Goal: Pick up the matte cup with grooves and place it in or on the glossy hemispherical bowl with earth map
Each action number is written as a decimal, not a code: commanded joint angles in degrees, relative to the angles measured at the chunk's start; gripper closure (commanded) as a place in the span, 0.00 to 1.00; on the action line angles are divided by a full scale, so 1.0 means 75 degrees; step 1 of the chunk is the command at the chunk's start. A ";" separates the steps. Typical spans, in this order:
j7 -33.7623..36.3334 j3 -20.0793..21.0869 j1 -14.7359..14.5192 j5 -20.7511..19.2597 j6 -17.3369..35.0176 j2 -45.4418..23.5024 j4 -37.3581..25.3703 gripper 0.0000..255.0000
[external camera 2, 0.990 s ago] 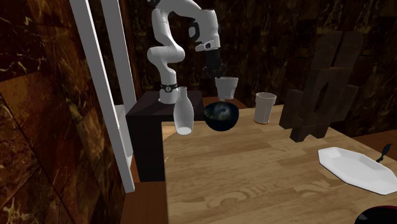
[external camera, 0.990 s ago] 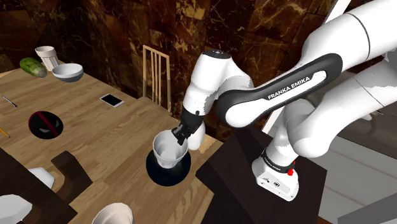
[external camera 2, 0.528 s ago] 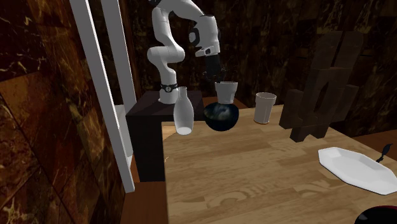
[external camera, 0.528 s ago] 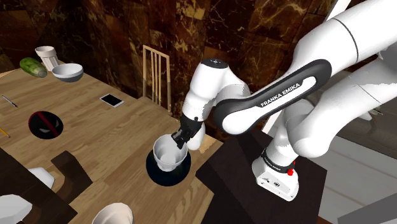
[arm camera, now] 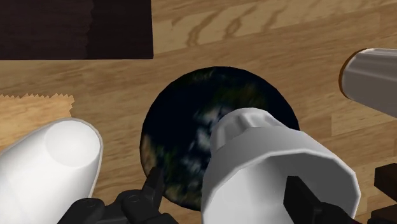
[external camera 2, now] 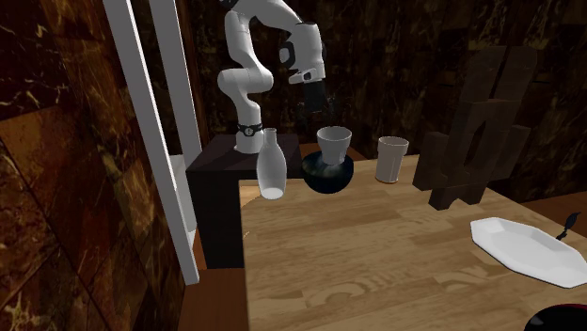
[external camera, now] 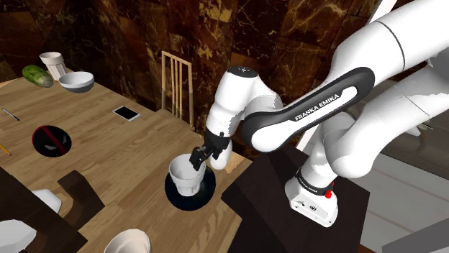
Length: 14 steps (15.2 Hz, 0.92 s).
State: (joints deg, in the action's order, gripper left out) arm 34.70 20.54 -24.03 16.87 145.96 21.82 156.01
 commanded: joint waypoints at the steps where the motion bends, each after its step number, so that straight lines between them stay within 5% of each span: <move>1: 0.0000 0.0000 0.0000 0.0000 0.0000 0.0000 0.0000 0.00; 6: -0.0022 -0.0246 -0.0036 -0.0040 -0.1278 0.1000 -0.0273 0.00; 14: -0.0021 -0.0248 -0.0038 -0.0041 -0.1277 0.0999 -0.0273 0.00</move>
